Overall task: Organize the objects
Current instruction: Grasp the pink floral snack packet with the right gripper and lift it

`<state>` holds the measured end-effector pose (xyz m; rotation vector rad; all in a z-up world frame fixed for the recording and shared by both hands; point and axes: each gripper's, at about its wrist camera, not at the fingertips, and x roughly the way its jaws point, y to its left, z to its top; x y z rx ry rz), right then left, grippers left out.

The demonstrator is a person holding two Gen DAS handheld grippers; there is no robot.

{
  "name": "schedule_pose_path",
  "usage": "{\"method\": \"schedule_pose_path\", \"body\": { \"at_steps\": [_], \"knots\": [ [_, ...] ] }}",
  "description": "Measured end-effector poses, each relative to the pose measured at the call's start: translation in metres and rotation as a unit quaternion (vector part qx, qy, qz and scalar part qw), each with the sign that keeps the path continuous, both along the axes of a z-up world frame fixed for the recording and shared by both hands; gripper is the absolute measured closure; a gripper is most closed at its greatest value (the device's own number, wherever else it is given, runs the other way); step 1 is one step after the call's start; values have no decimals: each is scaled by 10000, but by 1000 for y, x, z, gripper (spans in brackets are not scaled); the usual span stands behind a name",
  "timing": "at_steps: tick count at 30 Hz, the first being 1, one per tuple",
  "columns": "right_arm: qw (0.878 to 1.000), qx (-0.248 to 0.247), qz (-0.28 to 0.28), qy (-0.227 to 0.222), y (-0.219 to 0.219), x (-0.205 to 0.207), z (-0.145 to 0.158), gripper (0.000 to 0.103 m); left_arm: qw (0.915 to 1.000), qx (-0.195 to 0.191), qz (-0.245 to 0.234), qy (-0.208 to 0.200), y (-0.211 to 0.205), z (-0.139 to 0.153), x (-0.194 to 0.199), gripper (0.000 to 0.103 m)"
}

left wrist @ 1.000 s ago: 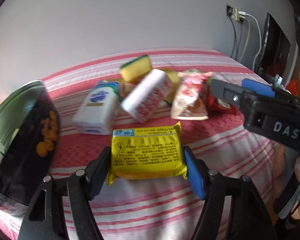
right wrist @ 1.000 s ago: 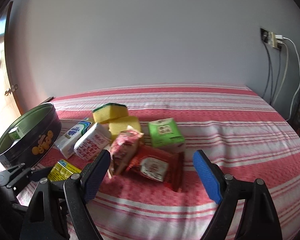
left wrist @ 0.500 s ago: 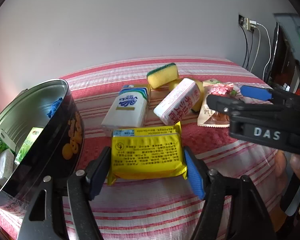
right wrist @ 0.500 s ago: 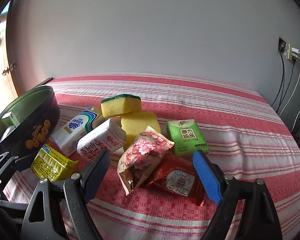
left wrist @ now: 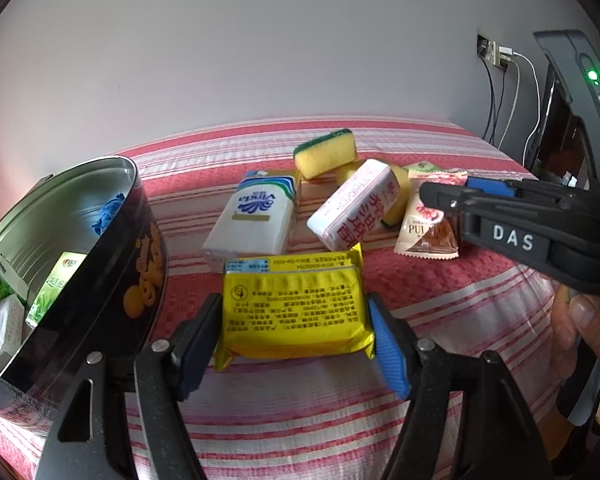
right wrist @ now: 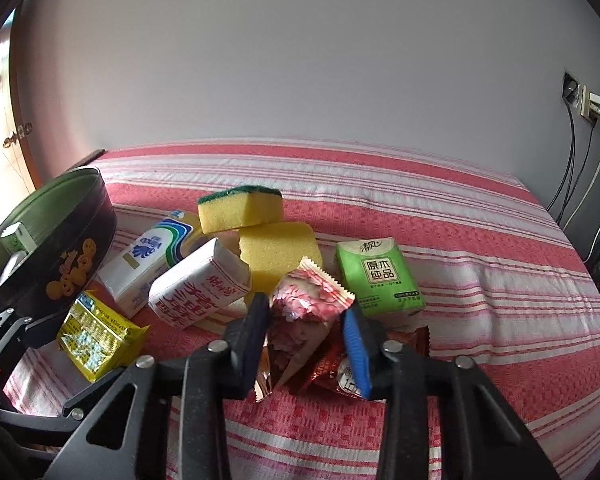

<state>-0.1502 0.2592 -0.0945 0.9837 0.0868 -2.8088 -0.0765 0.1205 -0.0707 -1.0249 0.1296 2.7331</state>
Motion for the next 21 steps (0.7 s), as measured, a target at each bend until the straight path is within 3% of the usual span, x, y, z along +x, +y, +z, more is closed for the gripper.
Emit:
{"method": "schedule_pose_path", "body": {
  "at_steps": [7, 13, 18, 21],
  "knots": [
    [9996, -73, 135, 251, -2, 8, 5, 77, 9998, 24, 27, 181, 6, 1, 3, 32],
    [9986, 165, 361, 350, -15, 11, 7, 77, 9997, 66, 27, 222, 3, 2, 2, 32],
    [9971, 316, 694, 41, -26, 8, -2, 73, 9996, 33, 3, 264, 2, 2, 5, 32],
    [9953, 479, 831, -88, -36, 11, -12, 76, 9996, 68, 11, 264, 2, 2, 4, 32]
  ]
}}
